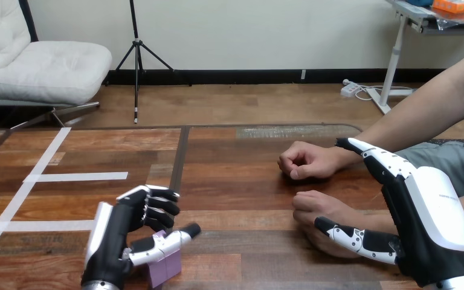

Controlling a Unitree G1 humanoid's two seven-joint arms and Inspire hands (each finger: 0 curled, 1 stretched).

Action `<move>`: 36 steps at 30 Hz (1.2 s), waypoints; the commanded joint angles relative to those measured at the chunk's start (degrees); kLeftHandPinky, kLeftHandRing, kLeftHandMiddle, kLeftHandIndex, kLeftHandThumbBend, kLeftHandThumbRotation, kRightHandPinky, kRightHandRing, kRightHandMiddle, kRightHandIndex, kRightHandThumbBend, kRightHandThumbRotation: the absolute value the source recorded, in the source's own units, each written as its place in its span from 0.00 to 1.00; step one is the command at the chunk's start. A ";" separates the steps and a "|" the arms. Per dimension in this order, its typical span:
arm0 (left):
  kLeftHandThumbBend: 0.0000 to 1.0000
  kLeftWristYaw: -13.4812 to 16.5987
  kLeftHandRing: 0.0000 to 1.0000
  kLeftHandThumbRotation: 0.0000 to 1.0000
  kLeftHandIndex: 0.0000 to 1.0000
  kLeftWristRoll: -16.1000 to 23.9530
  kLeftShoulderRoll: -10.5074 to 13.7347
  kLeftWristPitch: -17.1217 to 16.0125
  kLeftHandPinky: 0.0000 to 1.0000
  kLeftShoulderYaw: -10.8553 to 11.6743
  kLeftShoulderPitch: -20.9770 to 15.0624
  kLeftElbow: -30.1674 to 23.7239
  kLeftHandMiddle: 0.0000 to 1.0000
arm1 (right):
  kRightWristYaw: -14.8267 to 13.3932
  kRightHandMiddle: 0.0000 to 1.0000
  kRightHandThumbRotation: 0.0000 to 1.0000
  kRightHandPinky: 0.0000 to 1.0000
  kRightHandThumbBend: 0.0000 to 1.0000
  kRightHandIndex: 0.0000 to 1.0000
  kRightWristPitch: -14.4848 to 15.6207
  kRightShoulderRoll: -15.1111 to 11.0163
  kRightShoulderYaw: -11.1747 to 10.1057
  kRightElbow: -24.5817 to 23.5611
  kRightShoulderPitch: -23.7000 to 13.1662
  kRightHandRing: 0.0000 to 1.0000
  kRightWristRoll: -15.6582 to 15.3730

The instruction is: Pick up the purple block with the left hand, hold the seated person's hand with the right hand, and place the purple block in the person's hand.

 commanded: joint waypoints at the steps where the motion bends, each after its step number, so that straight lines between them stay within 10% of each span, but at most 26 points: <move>1: 0.98 2.64 0.72 0.46 0.74 8.38 4.83 5.64 0.61 -1.89 0.90 -10.18 0.77 | 0.18 0.85 0.19 0.87 0.73 0.84 0.25 -0.72 -0.38 -2.73 -1.69 0.86 -0.14; 16: 1.00 -0.92 0.83 0.62 0.89 27.48 9.99 23.38 0.68 -3.76 7.85 -31.93 0.90 | 0.00 0.85 0.17 0.88 0.73 0.84 0.04 -0.69 0.14 -2.15 -1.93 0.86 -0.38; 36: 1.00 -8.32 0.77 0.63 0.84 39.30 10.04 39.82 0.59 -8.30 9.01 -41.06 0.83 | 0.52 0.86 0.19 0.89 0.71 0.84 1.17 -0.06 1.00 -2.96 -1.66 0.87 -0.60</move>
